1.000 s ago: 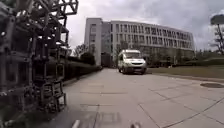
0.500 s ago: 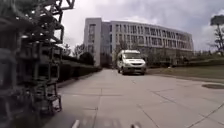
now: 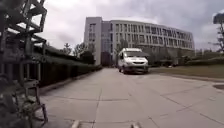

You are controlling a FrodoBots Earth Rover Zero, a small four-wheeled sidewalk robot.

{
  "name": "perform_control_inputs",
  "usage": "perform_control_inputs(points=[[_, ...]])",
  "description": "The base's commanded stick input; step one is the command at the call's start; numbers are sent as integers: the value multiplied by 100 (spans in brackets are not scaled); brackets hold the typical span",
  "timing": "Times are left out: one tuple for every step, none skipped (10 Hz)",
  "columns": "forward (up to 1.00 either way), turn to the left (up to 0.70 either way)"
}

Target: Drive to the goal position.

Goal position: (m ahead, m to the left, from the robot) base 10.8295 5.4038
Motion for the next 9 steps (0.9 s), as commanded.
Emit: perform_control_inputs(points=[[85,0],[85,0],[85,0],[85,0],[85,0],[85,0],[85,0],[85,0],[85,0]])
